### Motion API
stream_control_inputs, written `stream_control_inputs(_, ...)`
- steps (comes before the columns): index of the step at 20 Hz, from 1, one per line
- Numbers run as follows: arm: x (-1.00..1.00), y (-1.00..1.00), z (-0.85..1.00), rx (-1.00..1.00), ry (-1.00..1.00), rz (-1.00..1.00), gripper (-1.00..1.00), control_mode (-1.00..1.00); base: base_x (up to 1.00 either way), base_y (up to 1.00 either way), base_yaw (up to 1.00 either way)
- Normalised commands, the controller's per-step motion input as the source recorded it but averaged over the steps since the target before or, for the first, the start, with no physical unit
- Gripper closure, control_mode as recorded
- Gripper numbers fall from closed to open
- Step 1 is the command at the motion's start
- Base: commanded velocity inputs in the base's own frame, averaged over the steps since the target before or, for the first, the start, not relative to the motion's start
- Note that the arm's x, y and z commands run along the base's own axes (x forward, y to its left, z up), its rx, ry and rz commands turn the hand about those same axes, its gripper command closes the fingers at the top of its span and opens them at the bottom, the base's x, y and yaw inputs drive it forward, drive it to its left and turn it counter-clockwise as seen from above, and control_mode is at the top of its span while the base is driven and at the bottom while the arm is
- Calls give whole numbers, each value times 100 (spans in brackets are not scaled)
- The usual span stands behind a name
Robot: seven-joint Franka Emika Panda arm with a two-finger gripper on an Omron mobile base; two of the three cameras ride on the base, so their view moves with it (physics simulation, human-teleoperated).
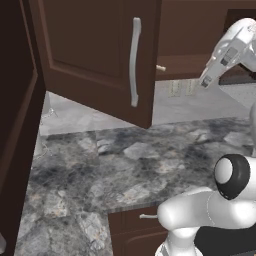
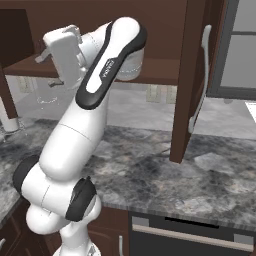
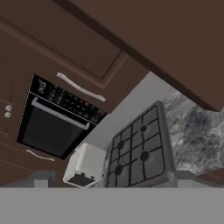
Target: Open the cabinet. Pick the dish brush and place it next to the sink. Then close the cabinet.
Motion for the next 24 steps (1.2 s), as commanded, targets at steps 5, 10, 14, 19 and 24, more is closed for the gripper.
stream_control_inputs(5, 0, -4, 0, -6, -5, -26, -100, -100, 0, 0, 0)
stream_control_inputs(10, -20, 0, 0, -2, -5, -27, -100, -100, 0, 0, 0)
stream_control_inputs(14, -65, -13, 0, 0, -4, -31, -100, -100, 0, 0, 0)
stream_control_inputs(19, -46, -11, -7, 0, 0, -34, -100, -100, 0, 0, 0)
stream_control_inputs(24, 0, -6, -31, -12, 0, -39, -100, -100, 0, 0, 0)
